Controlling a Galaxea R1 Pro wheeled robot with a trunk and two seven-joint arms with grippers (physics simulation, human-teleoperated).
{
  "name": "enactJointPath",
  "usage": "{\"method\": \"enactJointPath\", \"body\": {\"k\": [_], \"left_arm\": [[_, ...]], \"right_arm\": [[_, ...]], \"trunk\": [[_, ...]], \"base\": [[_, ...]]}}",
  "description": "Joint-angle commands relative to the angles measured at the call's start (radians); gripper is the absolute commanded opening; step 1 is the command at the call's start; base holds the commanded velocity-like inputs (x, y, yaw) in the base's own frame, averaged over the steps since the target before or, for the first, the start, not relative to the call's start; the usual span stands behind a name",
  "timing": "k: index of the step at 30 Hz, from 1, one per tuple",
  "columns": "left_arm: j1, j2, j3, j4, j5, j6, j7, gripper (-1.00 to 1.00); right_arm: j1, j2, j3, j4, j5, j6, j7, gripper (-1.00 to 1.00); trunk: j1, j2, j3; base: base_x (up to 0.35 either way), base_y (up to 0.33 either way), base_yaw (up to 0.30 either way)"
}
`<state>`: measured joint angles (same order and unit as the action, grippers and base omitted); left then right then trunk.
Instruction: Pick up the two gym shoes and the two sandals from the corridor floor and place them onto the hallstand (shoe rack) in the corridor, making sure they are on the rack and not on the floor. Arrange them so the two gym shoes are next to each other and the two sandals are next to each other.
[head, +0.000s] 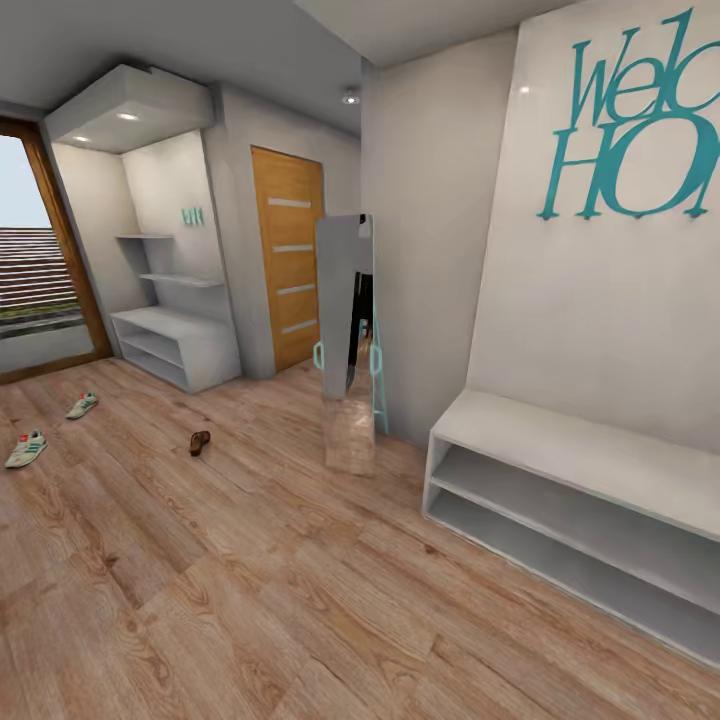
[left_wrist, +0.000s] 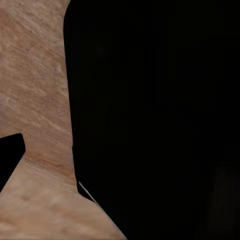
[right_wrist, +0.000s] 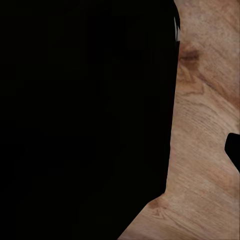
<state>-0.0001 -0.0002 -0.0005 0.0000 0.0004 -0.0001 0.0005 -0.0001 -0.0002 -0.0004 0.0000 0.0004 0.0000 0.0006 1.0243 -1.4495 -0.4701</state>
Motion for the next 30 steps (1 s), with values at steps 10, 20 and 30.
{"method": "enactJointPath", "body": {"k": [10, 20, 30], "left_arm": [[-0.005, -0.006, 0.008, 0.015, 0.008, -0.001, -0.012, 1.0], [-0.005, -0.006, 0.008, 0.015, 0.008, -0.001, -0.012, 1.0], [-0.005, -0.006, 0.008, 0.015, 0.008, -0.001, -0.012, 1.0]], "right_arm": [[-0.012, -0.01, 0.004, -0.006, 0.005, 0.003, 0.002, 1.0], [-0.012, -0.01, 0.004, -0.006, 0.005, 0.003, 0.002, 1.0], [-0.012, -0.01, 0.004, -0.006, 0.005, 0.003, 0.002, 1.0]], "trunk": [[0.001, -0.001, 0.0], [0.001, -0.001, 0.0], [0.001, -0.001, 0.0]], "base": [[0.0, 0.0, 0.0], [0.0, 0.0, 0.0], [0.0, 0.0, 0.0]]}}
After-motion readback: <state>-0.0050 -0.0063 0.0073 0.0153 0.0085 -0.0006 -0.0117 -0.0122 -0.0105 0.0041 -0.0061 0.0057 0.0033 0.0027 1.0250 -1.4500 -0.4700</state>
